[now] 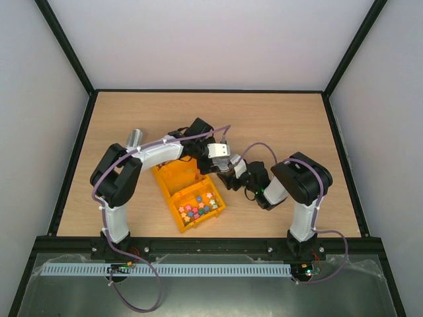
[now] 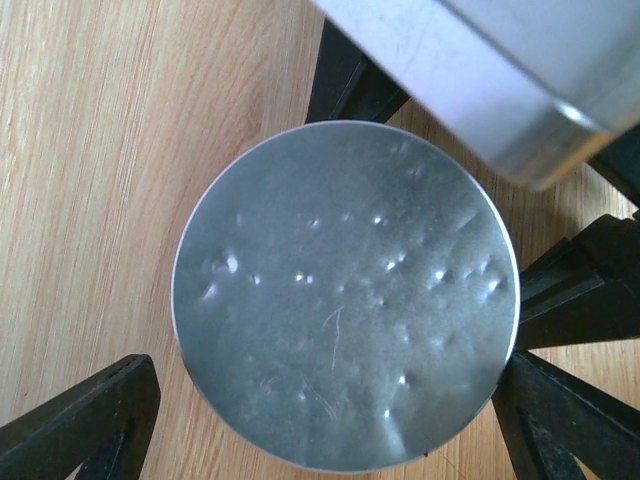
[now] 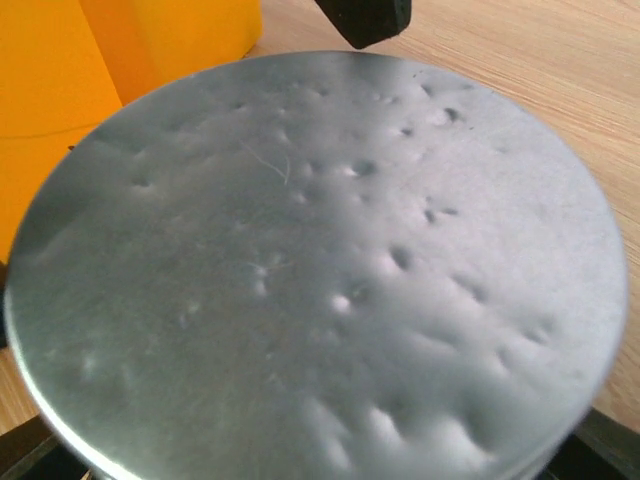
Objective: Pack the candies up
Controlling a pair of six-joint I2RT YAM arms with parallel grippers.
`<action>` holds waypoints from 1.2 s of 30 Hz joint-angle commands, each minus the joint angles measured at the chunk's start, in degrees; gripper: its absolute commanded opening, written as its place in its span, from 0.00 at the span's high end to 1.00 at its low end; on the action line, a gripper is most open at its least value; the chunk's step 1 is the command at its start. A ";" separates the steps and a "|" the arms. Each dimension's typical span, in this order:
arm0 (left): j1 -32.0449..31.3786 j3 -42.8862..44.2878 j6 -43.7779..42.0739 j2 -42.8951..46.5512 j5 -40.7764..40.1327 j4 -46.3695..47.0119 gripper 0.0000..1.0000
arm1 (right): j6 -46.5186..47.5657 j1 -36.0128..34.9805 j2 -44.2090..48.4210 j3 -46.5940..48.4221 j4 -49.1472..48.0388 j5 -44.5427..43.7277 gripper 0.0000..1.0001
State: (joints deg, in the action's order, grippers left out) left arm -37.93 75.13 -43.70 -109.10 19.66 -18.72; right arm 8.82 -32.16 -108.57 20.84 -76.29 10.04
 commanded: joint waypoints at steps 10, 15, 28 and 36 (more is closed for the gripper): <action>5.82 2.36 -3.57 1.45 -1.04 -1.50 0.14 | 1.68 -0.73 -0.74 -0.23 -2.91 1.54 0.53; 4.53 4.65 1.95 1.76 8.81 -8.01 0.10 | 1.38 -0.71 -0.78 0.06 -2.72 0.96 0.53; -0.40 -4.63 20.01 2.80 5.62 7.17 0.01 | 1.39 -0.87 -0.72 -0.18 -2.90 0.75 0.53; -0.83 -5.88 19.09 1.88 4.85 8.41 0.09 | 1.88 -1.05 -0.60 -0.35 -2.82 0.94 0.53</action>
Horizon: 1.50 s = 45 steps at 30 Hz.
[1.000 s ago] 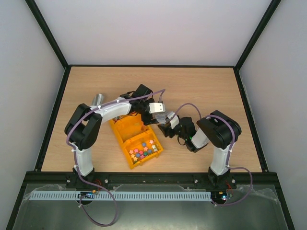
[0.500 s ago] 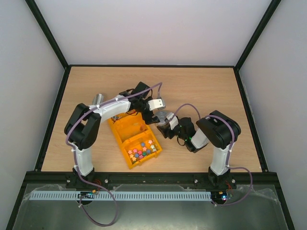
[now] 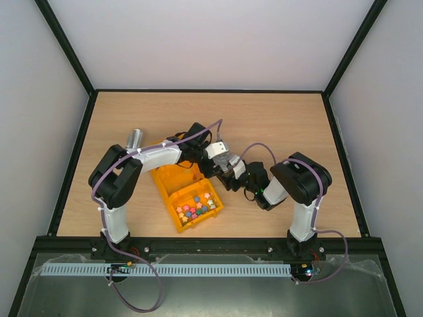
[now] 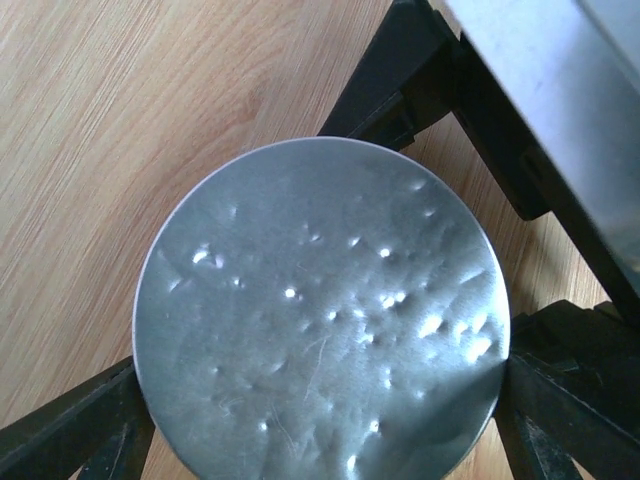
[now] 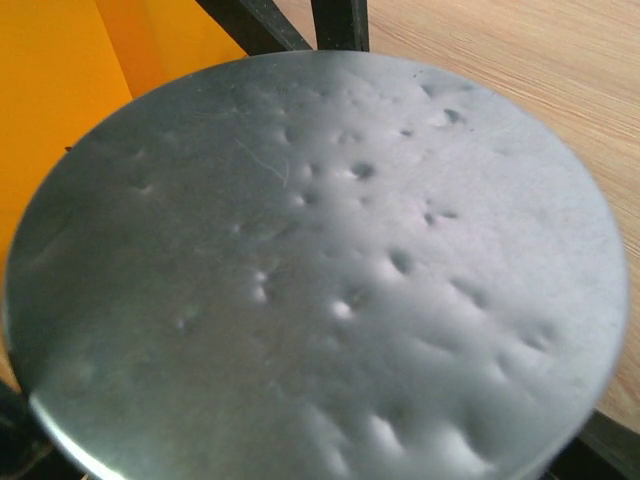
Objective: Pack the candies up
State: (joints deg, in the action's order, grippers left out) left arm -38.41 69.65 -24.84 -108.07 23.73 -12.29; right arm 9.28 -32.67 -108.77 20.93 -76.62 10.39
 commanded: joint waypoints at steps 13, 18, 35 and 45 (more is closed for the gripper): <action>0.70 4.17 -20.34 -1.67 3.25 -10.53 0.22 | 2.20 -0.69 -0.22 -1.14 -3.41 4.66 0.54; 1.75 8.58 -30.56 -4.26 3.21 -17.32 0.24 | 2.31 -0.82 -0.30 -1.40 -3.72 6.27 0.56; -0.50 -4.28 -5.75 4.55 0.73 1.58 0.01 | 1.63 -0.80 -0.58 -1.01 -3.38 4.72 0.56; -1.93 -6.88 1.46 3.83 -0.47 8.61 0.01 | 1.58 -0.91 -0.57 -0.96 -3.23 4.67 0.55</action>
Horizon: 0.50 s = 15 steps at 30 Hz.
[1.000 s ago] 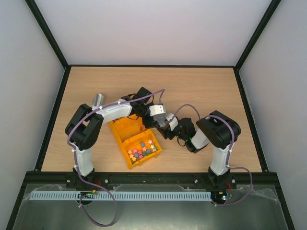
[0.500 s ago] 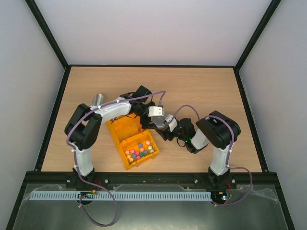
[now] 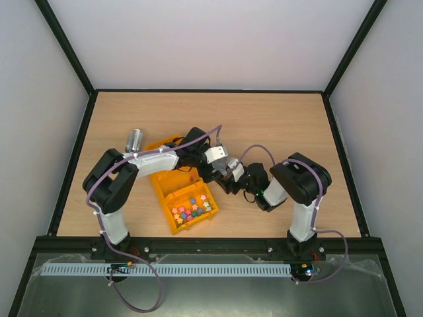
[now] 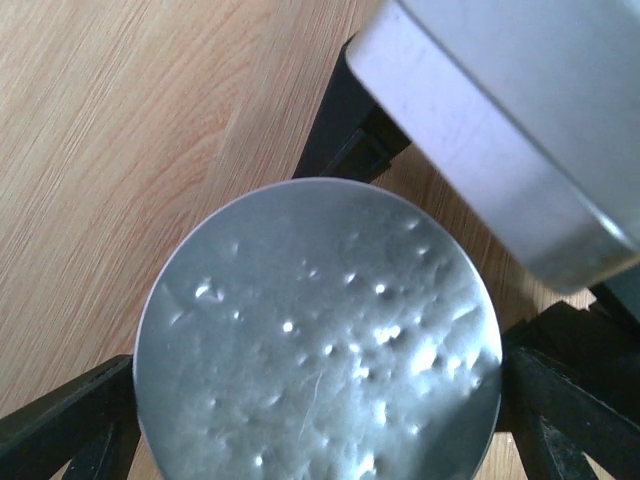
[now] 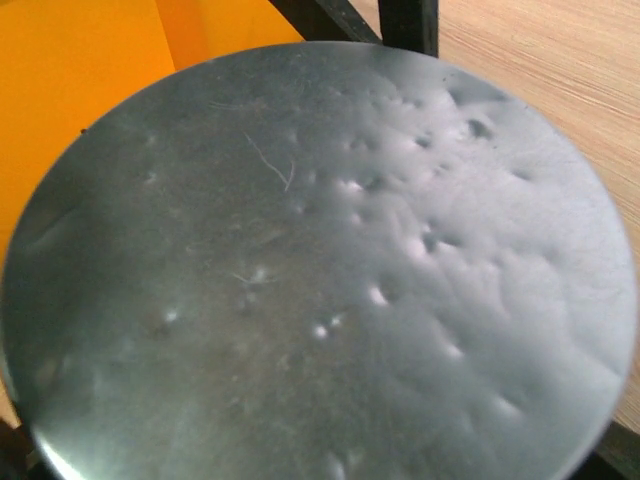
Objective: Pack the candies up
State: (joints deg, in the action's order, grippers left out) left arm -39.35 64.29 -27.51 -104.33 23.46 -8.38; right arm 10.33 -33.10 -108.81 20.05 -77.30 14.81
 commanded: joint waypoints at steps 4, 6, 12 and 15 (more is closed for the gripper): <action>-1.57 -1.86 5.96 -0.39 -1.08 6.93 0.01 | 0.41 -0.54 -0.59 -0.04 -2.53 0.07 0.55; -1.77 -1.58 5.90 -1.03 -1.26 7.11 0.01 | 0.52 -0.56 -0.53 -0.10 -2.44 0.05 0.55; -1.61 -0.58 -0.62 -1.59 1.45 2.89 0.08 | 0.62 -0.56 -0.47 -0.23 -2.38 0.34 0.56; -1.46 -0.22 -7.77 -1.48 3.10 -0.71 0.13 | 0.75 -0.55 -0.49 -0.28 -2.46 0.63 0.56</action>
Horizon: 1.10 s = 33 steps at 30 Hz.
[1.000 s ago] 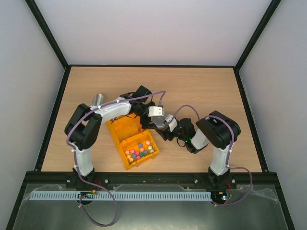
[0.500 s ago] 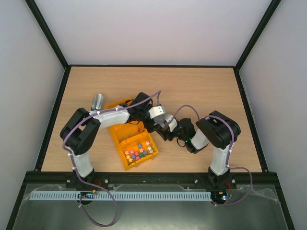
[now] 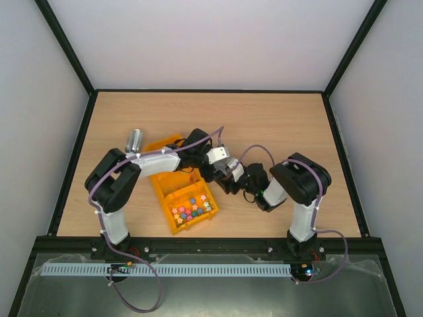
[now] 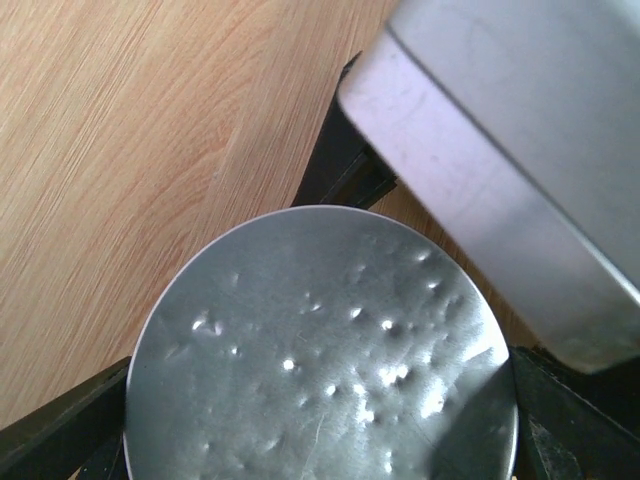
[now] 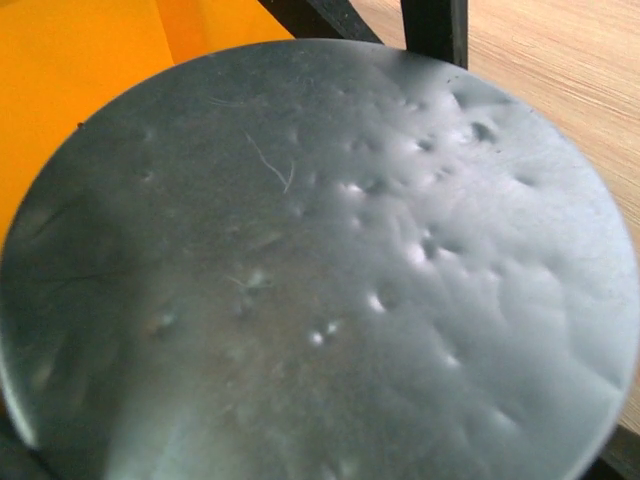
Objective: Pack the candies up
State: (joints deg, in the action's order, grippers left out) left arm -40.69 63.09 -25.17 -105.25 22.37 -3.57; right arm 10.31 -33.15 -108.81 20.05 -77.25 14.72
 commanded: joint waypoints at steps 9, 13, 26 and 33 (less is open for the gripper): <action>1.99 12.95 -32.23 -8.21 8.25 -27.09 0.17 | 1.25 -0.51 -0.47 -0.33 -2.60 1.44 0.58; 2.10 19.40 -40.67 -12.87 7.25 -35.86 0.16 | 1.35 -0.52 -0.42 -0.29 -2.52 1.43 0.59; 2.58 6.61 -11.59 -1.72 7.19 -12.59 0.01 | 0.25 -0.52 -0.58 -0.15 -2.43 0.01 0.60; 0.81 -1.22 3.09 0.66 0.88 1.00 0.01 | -0.07 -0.52 -0.47 -0.19 -2.41 -0.45 0.60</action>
State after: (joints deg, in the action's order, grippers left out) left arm -38.57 64.93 -32.47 -105.73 25.98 -11.20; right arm 10.31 -33.85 -108.81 19.97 -77.43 15.46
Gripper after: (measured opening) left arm 0.990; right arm 0.790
